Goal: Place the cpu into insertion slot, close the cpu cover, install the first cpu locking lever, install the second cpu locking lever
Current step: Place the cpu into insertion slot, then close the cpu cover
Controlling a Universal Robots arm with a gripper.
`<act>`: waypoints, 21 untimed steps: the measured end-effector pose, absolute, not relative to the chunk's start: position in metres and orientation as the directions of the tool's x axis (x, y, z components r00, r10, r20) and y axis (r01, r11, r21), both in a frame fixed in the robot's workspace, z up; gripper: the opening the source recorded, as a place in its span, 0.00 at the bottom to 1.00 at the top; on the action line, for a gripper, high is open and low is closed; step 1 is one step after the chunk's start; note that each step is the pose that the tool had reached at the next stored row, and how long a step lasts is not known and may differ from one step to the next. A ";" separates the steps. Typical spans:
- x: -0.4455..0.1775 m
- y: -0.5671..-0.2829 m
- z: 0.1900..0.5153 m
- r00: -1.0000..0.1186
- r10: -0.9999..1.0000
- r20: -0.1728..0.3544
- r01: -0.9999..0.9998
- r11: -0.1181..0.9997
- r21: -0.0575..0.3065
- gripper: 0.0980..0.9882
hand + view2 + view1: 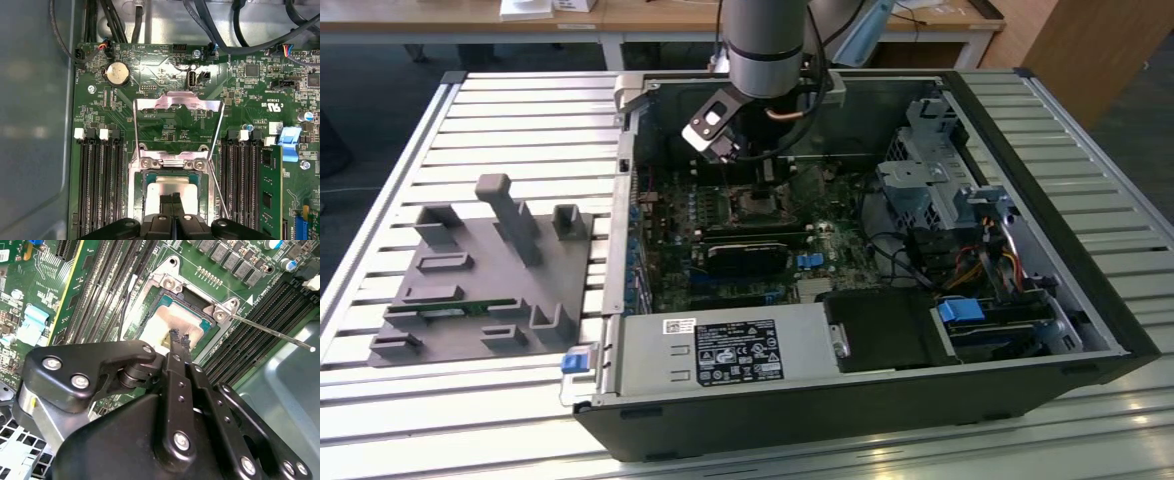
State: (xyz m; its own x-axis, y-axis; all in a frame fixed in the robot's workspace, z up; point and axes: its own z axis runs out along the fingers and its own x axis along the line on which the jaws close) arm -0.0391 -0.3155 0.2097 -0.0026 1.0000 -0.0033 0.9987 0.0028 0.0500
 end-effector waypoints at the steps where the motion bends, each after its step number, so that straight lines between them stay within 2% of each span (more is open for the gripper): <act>1: -0.039 -0.316 0.210 -0.003 1.000 -0.003 0.999 0.003 0.050 0.01; 21: -0.039 -0.316 0.216 -0.003 1.000 -0.003 0.999 0.003 0.050 0.01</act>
State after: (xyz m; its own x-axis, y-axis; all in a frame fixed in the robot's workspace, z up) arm -0.0392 -0.3156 0.2164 -0.0026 1.0000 -0.0032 0.9988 0.0027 0.0498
